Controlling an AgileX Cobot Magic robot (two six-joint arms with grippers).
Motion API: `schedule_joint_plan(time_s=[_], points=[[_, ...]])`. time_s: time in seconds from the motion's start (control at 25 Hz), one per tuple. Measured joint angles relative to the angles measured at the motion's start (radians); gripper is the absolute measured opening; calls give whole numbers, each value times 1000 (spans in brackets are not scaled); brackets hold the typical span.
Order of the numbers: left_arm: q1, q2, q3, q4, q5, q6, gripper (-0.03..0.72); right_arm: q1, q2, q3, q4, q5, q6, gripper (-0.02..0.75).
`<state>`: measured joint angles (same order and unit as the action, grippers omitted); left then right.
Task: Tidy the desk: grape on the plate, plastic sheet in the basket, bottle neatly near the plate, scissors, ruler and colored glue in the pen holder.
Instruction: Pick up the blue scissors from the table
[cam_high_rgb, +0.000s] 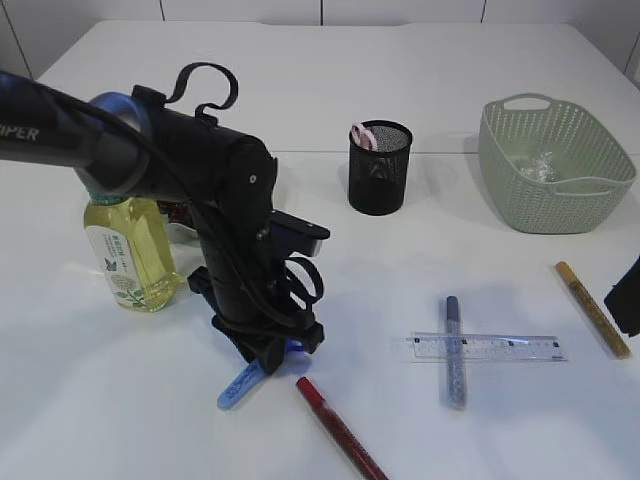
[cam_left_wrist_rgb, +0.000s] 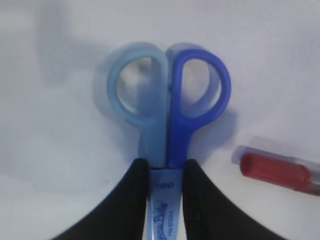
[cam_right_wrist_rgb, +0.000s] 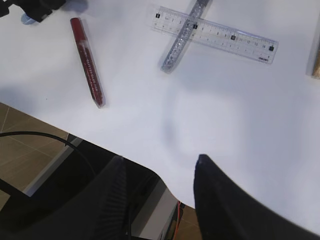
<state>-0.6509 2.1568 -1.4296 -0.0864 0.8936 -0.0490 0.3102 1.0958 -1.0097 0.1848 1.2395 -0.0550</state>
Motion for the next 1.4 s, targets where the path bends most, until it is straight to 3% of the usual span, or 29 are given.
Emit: schedule_joint_plan(time_s=[0.44,1.04,1.4], points=[[0,-40,0,-9,15,0,158,0,0,0,8,0,0,363],[16,-153,-2,-5,-156,0,123,0,0,0,14,0,0,364],[12,-153,-15,-43,-65,0,197,0,0,0,13,0,0,363]])
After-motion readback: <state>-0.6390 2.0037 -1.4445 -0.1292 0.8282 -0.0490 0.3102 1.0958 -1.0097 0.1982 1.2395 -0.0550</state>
